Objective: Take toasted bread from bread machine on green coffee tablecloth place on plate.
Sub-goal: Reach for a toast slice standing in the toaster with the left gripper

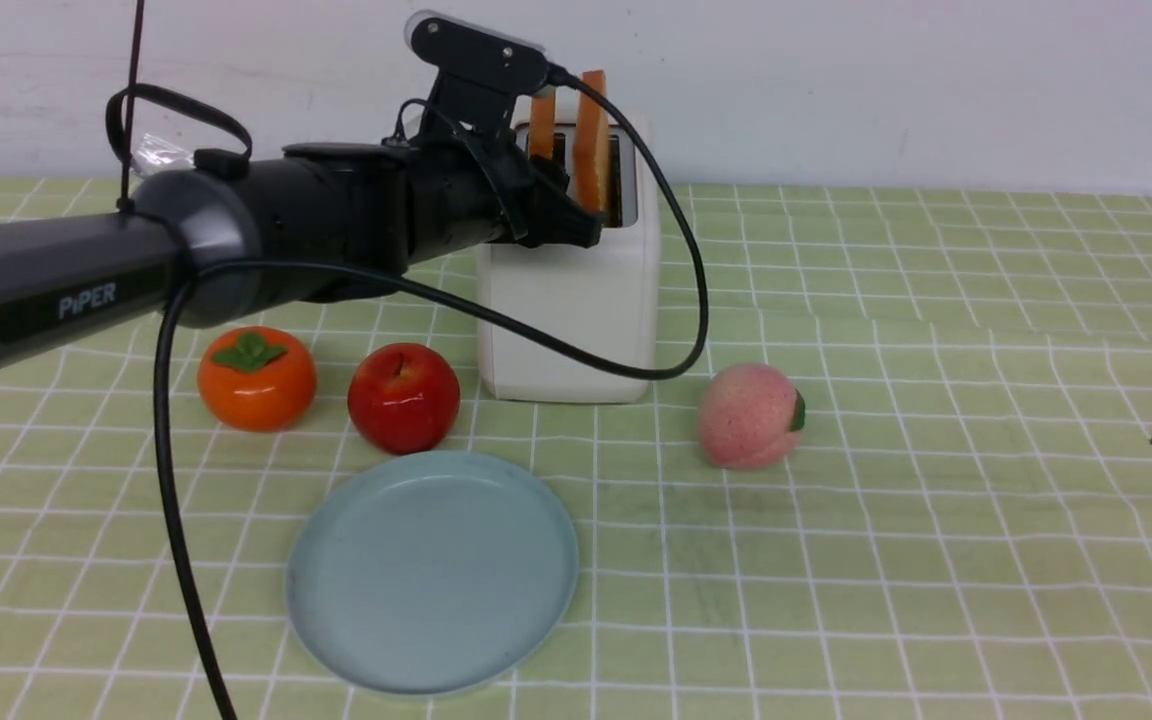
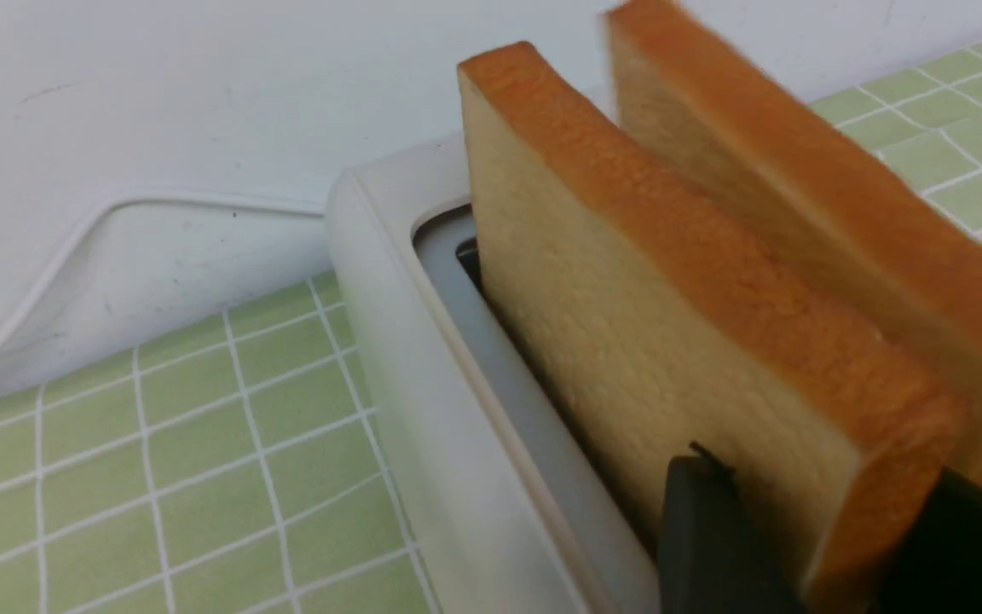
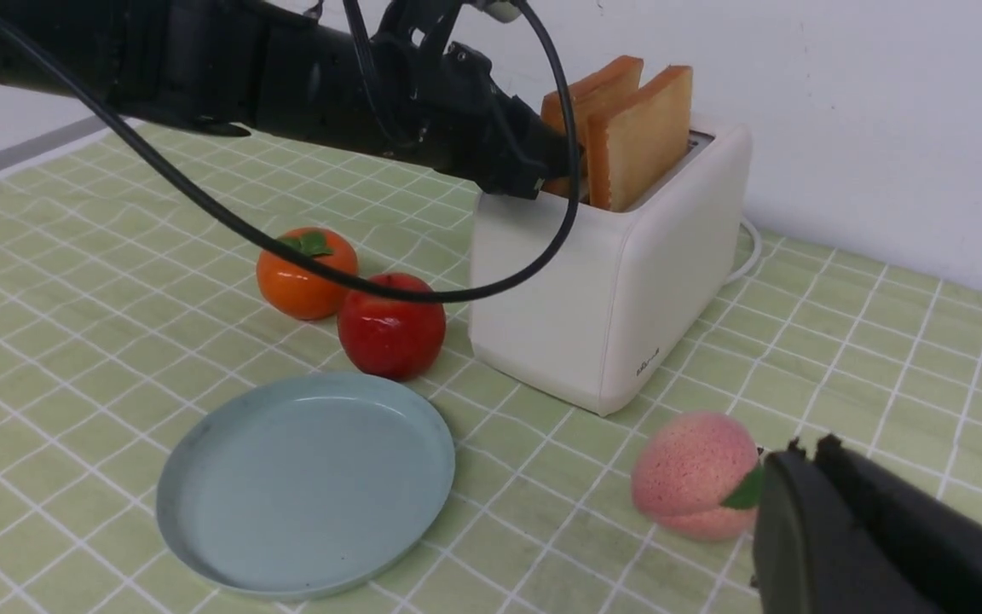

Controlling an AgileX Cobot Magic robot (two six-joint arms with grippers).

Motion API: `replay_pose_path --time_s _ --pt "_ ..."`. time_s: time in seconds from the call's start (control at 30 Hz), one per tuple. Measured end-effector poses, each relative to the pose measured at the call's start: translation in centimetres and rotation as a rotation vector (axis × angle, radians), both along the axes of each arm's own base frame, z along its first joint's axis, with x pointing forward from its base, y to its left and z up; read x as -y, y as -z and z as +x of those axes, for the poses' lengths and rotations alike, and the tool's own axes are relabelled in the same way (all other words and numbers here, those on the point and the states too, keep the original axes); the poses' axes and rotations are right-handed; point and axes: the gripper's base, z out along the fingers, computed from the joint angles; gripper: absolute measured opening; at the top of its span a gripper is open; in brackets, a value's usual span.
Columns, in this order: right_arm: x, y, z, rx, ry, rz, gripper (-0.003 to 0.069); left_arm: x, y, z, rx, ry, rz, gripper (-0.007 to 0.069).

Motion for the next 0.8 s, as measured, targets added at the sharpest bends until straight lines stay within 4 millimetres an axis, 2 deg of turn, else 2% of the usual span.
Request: replay_pose_path --time_s 0.3,0.57,0.8 --pt "0.0 0.0 0.0 0.0 0.0 0.001 0.0018 0.3 -0.1 -0.1 0.002 0.029 -0.01 0.027" --pt "0.0 0.0 0.0 -0.001 -0.001 0.002 0.0021 0.8 -1.7 1.1 0.059 0.029 -0.034 0.027" --pt "-0.1 0.2 -0.1 -0.019 -0.021 -0.005 0.0021 0.9 -0.7 2.2 0.054 -0.011 -0.017 0.027"
